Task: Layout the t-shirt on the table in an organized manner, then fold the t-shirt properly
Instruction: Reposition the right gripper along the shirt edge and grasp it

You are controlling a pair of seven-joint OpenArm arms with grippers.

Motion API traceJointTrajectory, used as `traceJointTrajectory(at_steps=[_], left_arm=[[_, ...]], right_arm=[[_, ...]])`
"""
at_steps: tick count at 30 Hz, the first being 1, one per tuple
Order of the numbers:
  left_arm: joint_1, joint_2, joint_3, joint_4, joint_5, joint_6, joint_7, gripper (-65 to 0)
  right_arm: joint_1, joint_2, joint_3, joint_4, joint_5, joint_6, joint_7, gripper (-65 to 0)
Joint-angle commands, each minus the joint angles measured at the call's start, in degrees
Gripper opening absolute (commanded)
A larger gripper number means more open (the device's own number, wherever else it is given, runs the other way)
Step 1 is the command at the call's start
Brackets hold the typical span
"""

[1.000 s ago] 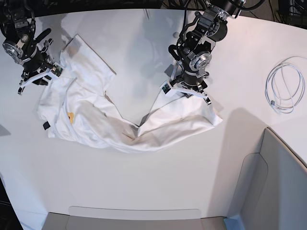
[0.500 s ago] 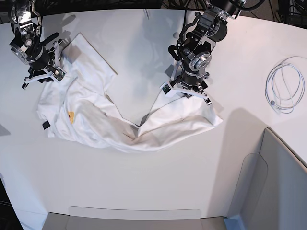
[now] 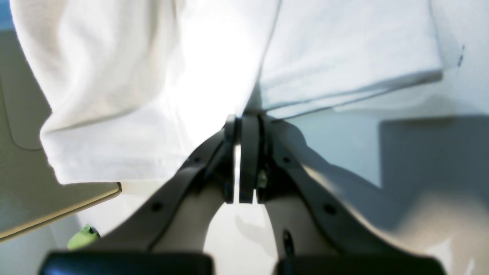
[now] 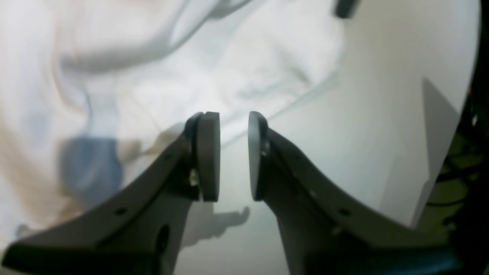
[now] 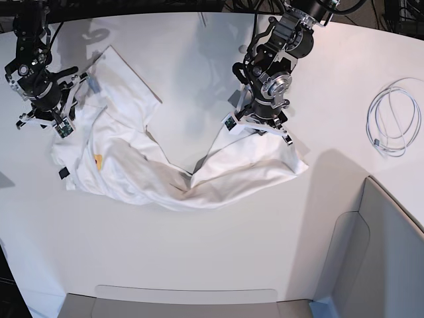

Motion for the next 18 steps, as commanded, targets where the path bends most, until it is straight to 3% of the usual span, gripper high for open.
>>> traceJointTrajectory(at_steps=[1,6,8,13,18], left_arm=[[0.4,-0.3,-0.1,-0.2,-1.7,-1.3,2.5,-65.0],[0.4,0.0,0.0,-0.2,-1.7,-1.3,2.5,-65.0],[0.4,0.0,0.1,-0.2,-1.7,-1.3,2.6,-65.0],[0.4,-0.1,0.0,-0.2,-1.7,-1.3,2.6,-65.0],[0.5,-0.1,0.1,-0.2,-1.7,-1.3,2.6,-65.0]], right_arm=[[0.8,-0.7,2.7,1.7,0.7,0.2,-1.3,-51.2],[0.8,-6.0,12.0,2.9,11.6,0.3,-5.6,-51.2],[0.6,-6.9,16.0,2.9,17.7,2.5,-8.1,-51.2],[0.2,-8.1,23.7,2.9,25.9,11.2,-11.1,-49.8],[0.2,-7.9,24.5,2.9,29.9,11.2,-14.2,-45.9]])
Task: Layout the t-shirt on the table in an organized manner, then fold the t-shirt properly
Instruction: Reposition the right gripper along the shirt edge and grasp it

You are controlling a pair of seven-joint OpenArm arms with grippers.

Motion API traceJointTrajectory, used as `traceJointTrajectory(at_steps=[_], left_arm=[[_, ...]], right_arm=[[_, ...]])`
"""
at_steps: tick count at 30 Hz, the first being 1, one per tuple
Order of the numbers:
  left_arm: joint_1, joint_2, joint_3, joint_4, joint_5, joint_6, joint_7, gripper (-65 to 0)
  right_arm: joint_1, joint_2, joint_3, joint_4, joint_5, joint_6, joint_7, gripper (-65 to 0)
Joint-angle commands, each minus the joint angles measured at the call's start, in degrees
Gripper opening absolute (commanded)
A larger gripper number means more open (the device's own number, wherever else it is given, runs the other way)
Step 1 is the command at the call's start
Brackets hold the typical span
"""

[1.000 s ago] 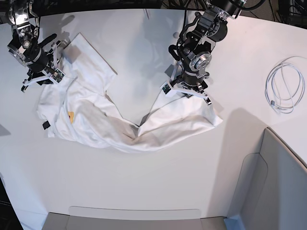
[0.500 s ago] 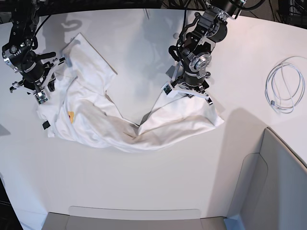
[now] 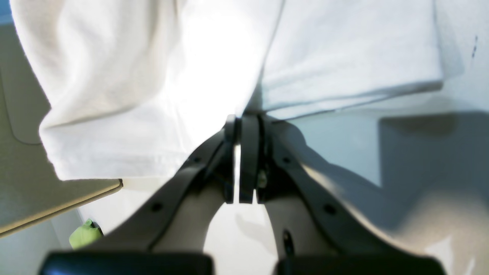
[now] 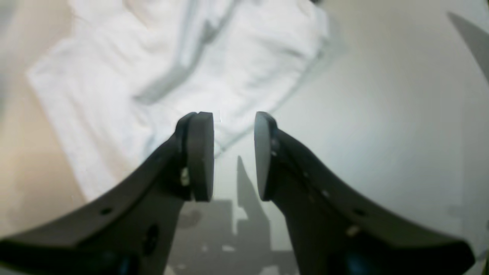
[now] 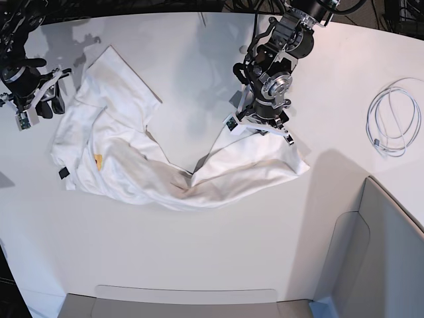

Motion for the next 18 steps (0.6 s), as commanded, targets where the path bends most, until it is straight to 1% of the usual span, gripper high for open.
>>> traceJointTrajectory(at_steps=[1,4,6,7,10,12,13,16,18], left_arm=[[0.5,-0.1,0.1,-0.1,-1.8,-1.5,2.0,-65.0],[0.6,-0.2,0.1,-0.1,-1.8,-1.5,2.0,-65.0],[0.7,-0.2,0.1,-0.1,-1.8,-1.5,2.0,-65.0],[0.7,-0.2,0.1,-0.1,-1.8,-1.5,2.0,-65.0],[0.7,-0.3,0.0,-0.1,-1.8,-1.5,2.0,-65.0],[0.7,-0.3,0.1,-0.1,-1.8,-1.5,2.0,-65.0],[0.7,-0.3,0.1,-0.1,-1.8,-1.5,2.0,-65.0],[0.7,-0.3,0.0,-0.1,-1.8,-1.5,2.0,-65.0],[0.8,-0.3,0.1,-0.1,-1.8,-1.5,2.0,-65.0]], right_arm=[[0.4,0.8,0.4,0.9,0.7,1.0,-0.3,-45.9],[0.5,0.4,0.5,0.8,1.0,1.0,-1.3,-46.1],[0.5,-0.6,1.2,0.6,1.4,1.0,-2.2,-46.1],[0.7,-1.2,2.3,0.2,2.5,1.0,-3.0,-46.1],[0.7,-1.3,4.6,-2.2,8.3,1.0,-5.2,-45.9],[0.7,-1.0,4.8,-3.4,9.4,1.0,-5.3,-45.9],[0.7,-0.5,4.9,-3.4,8.8,1.0,-5.3,-45.9],[0.6,2.4,4.3,-3.0,5.4,1.0,-5.1,-45.9],[1.1,6.5,3.0,-3.0,0.8,1.0,-4.1,-45.9]])
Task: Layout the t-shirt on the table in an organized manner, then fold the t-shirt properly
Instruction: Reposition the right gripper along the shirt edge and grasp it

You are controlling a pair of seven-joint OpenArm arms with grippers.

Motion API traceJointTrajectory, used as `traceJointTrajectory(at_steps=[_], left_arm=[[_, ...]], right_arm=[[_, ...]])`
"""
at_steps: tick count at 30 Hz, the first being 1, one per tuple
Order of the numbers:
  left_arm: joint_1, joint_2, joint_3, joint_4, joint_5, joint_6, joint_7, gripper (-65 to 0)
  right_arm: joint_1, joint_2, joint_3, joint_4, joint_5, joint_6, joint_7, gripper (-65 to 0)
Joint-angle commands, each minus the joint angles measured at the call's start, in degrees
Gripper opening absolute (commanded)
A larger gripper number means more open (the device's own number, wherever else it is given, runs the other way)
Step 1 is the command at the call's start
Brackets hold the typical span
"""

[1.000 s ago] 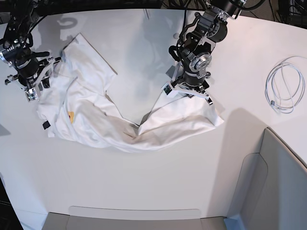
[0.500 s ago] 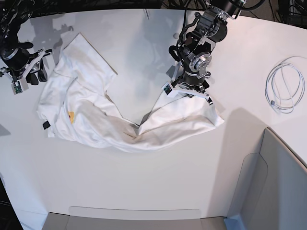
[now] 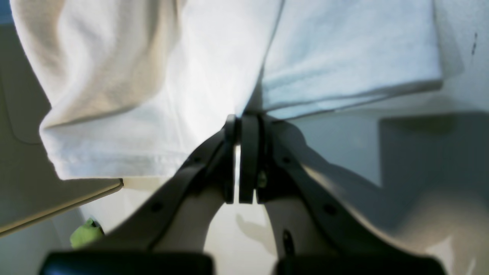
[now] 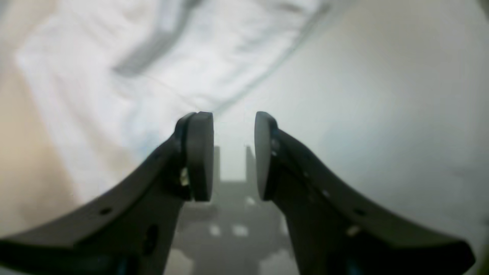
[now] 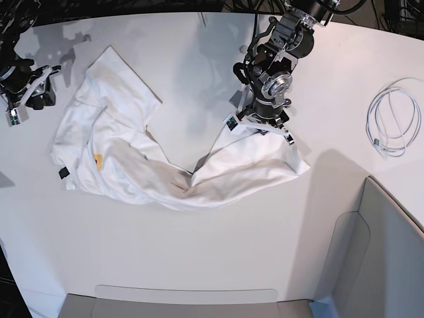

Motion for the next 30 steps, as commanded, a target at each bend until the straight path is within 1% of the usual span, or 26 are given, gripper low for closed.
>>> traceJointTrajectory(at_steps=[1,2,4,6,7,11,12,14,17,20,24,27,30], left_arm=[[0.5,-0.3,0.1,-0.1,-2.0,-1.6,2.0,-65.0],[0.5,-0.3,0.1,-0.1,-2.0,-1.6,2.0,-65.0],[0.5,-0.3,0.2,-0.1,-2.0,-1.6,2.0,-65.0],[0.5,-0.3,0.2,-0.1,-2.0,-1.6,2.0,-65.0],[0.5,-0.3,0.2,-0.1,-2.0,-1.6,2.0,-65.0],[0.4,-0.3,0.2,-0.1,-2.0,-1.6,2.0,-65.0],[0.4,-0.2,0.2,-0.1,-2.0,-1.6,2.0,-65.0],[0.4,-0.1,0.2,-0.1,-2.0,-1.6,2.0,-65.0],[0.4,-0.1,0.0,-0.1,-2.0,-1.6,2.0,-65.0],[0.4,-0.1,-0.1,-0.1,-2.0,-1.6,2.0,-65.0],[0.4,0.0,-0.1,-0.1,-2.0,-1.6,2.0,-65.0],[0.3,0.0,-0.1,-0.1,-2.0,-1.6,2.0,-65.0],[0.3,0.0,-0.1,-0.1,-2.0,-1.6,2.0,-65.0]], right_arm=[[0.8,3.8,-1.3,1.1,-1.7,0.7,2.9,-45.9],[0.8,5.9,-3.1,1.1,-4.8,0.7,4.7,-45.9],[0.2,10.4,-7.6,1.2,-13.4,0.7,9.2,-45.9],[-1.1,15.2,-14.3,1.9,-25.5,0.7,16.5,-45.9],[-2.2,16.9,-17.6,2.2,-31.0,0.7,20.4,-46.0],[-6.4,24.6,-29.2,3.2,-48.1,0.7,32.1,-46.1],[-7.2,26.9,-32.2,3.2,-51.9,0.7,34.4,-46.1],[-8.8,31.0,-37.2,2.9,-57.6,0.7,37.8,-46.1],[-9.6,34.7,-42.0,2.8,-63.2,0.7,40.7,-46.1],[-9.6,36.3,-45.2,2.7,-66.7,0.7,42.1,-46.1],[-8.7,36.8,-51.1,2.7,-71.5,0.7,42.5,-46.1],[-5.9,36.1,-57.5,2.2,-75.8,0.7,42.5,-45.9],[-3.6,34.2,-63.2,0.2,-79.7,0.7,42.5,-45.9]])
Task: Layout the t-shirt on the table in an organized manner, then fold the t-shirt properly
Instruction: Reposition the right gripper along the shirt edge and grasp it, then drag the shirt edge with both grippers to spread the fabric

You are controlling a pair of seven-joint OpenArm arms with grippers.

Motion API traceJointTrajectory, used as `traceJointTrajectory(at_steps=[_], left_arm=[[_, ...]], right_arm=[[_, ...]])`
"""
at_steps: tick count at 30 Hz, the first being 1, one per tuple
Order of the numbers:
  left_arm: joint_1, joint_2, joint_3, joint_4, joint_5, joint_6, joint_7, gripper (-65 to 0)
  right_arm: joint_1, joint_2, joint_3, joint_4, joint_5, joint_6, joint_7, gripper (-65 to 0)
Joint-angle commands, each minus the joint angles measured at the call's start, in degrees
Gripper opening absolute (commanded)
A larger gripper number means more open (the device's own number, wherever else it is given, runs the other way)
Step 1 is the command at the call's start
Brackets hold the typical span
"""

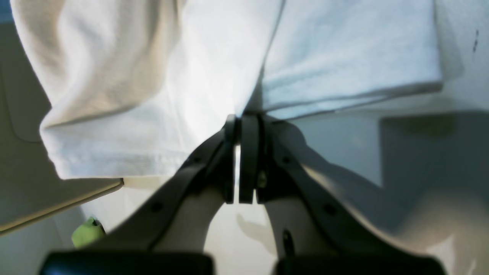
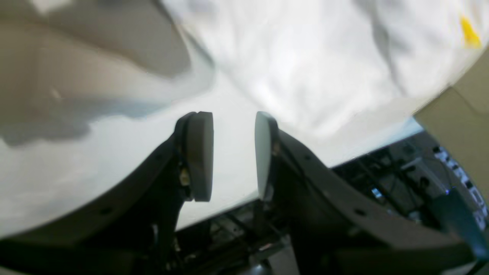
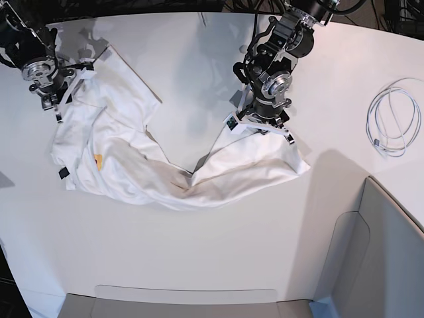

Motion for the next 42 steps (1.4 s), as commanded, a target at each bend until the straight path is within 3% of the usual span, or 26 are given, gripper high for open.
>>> traceJointTrajectory(at_steps=[1,6,15,25,27,29,36,42], left_arm=[[0.2,0.0,-0.1,-0.2,-2.2,-1.6,1.8,-65.0],[0.2,0.0,-0.2,-0.2,-2.2,-1.6,1.8,-65.0],[0.2,0.0,-0.2,-0.2,-2.2,-1.6,1.8,-65.0],[0.2,-0.1,-0.2,-0.2,-2.2,-1.6,1.8,-65.0],[0.3,-0.1,-0.2,-0.2,-2.2,-1.6,1.8,-65.0],[0.3,-0.3,-0.2,-0.2,-2.2,-1.6,1.8,-65.0],[0.3,-0.3,-0.3,-0.2,-2.2,-1.6,1.8,-65.0],[0.4,0.2,-7.3,8.1,-2.2,-1.6,1.5,-65.0]], right_arm=[[0.8,0.4,-1.3,-0.1,-1.4,0.6,-0.5,-45.9],[3.7,-1.6,-8.0,-2.3,-6.8,0.6,-0.5,-45.9],[6.4,-3.4,-9.7,-5.3,-7.4,0.6,-0.9,-45.9],[9.6,-8.4,-14.1,-8.4,-8.8,0.6,-1.0,-46.2],[9.3,-9.3,-14.3,-8.8,-9.1,0.6,-1.0,-50.5],[9.5,-9.9,-14.9,-9.7,-9.1,0.6,-1.1,-63.7],[9.8,-12.2,-14.1,-8.2,-8.7,0.6,-6.7,-65.0],[9.3,-17.9,-4.2,-1.5,-8.7,0.6,-6.7,-65.0]])
